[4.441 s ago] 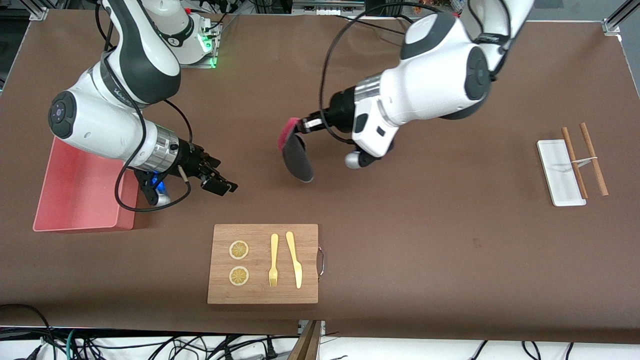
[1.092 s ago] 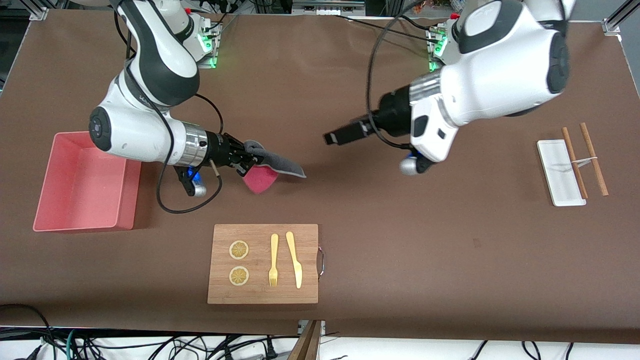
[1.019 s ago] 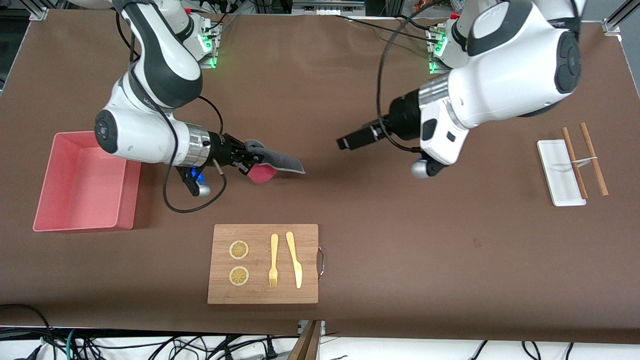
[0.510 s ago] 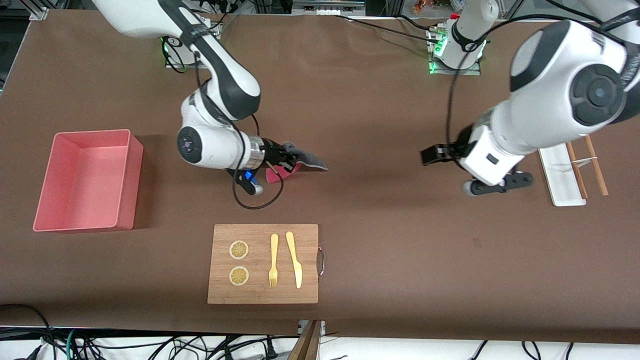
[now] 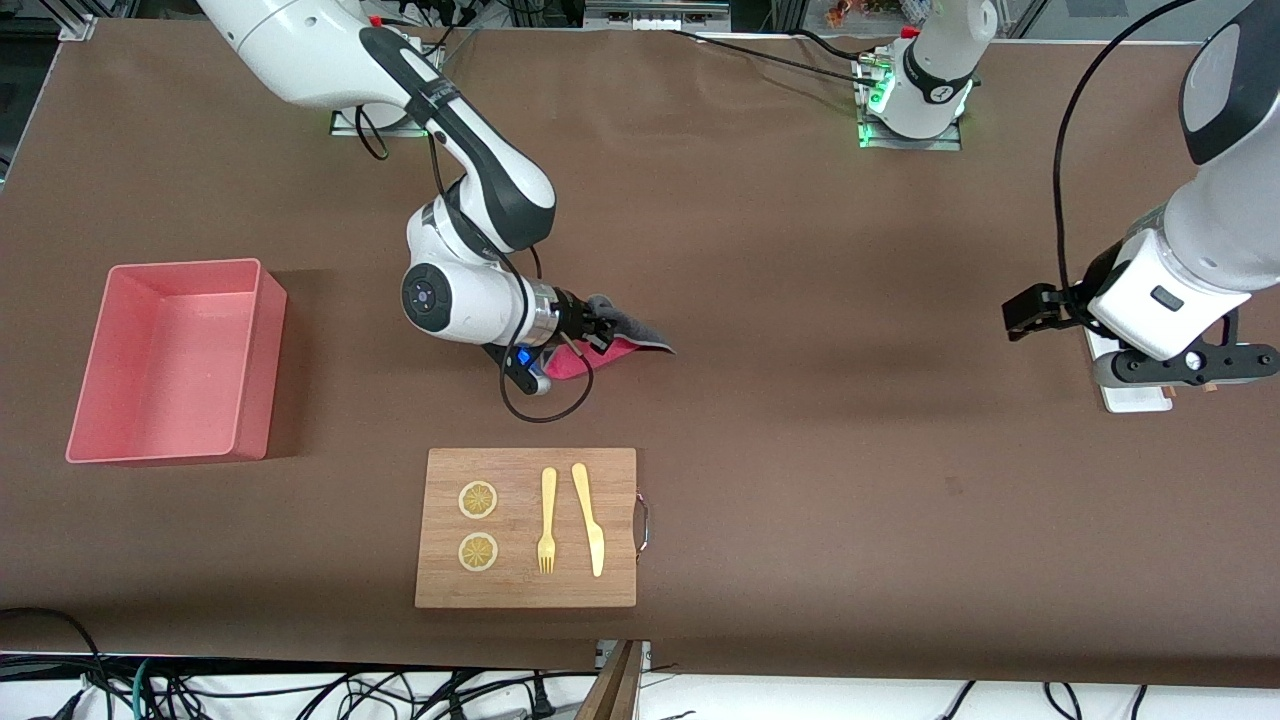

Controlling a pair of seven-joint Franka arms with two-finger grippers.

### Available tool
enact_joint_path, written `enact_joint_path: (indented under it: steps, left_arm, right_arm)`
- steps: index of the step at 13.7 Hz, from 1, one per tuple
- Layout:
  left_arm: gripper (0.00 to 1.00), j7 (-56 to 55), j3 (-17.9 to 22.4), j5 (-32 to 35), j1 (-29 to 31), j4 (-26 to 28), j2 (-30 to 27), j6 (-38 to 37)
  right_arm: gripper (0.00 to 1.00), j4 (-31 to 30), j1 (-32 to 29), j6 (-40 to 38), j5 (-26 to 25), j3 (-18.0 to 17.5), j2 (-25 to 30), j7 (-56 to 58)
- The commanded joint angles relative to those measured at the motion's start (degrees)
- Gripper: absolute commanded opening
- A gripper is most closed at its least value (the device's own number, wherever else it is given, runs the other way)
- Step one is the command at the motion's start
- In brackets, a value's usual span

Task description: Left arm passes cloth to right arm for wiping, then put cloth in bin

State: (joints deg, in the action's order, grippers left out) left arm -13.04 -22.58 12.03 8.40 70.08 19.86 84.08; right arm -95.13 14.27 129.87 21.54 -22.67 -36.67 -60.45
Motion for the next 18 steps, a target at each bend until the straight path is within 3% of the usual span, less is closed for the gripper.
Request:
enact_joint_path:
  steps: [1,6,8,10,12,13,15,18]
  left_arm:
    - [1.00,4.7,-0.4,3.2,-0.6,0.7,0.2,-0.3]
    - [1.00,5.6,-0.7,0.6,3.5,0.8,-0.7,-0.3]
    - [1.00,5.9,1.5,-4.0,3.9,4.6,-3.8,1.9]
    - [1.00,9.8,10.8,-8.3,-1.5,14.2,-10.6,7.6]
    - [1.00,12.8,22.9,-9.5,-11.9,25.6,-18.1,14.9]
    - [1.00,12.8,24.5,-9.5,-13.7,28.2,-20.4,15.1]
    - [1.00,11.7,23.9,-9.5,-14.0,32.3,-23.6,15.4]
    - [1.00,11.7,23.2,-9.5,-13.8,31.4,-23.0,14.7]
  right_arm:
    - [0.00,-0.5,-2.0,-1.2,-3.7,0.8,-0.2,4.1]
    - [0.00,-0.5,-4.0,-11.9,-10.2,9.5,0.5,20.8]
    - [0.00,-0.5,-4.1,-13.8,-11.0,13.3,0.7,27.6]
    - [0.00,-0.5,-5.0,-17.1,-12.6,15.7,1.8,33.1]
    - [0.00,-0.2,-5.7,-20.0,-15.9,18.0,2.7,38.4]
    - [0.00,-0.1,-6.0,-20.8,-17.0,19.1,3.2,41.3]
    - [0.00,-0.1,-6.6,-21.0,-18.4,21.1,3.7,47.2]
    - [0.00,-0.1,-6.7,-20.5,-20.9,22.2,3.5,50.6]
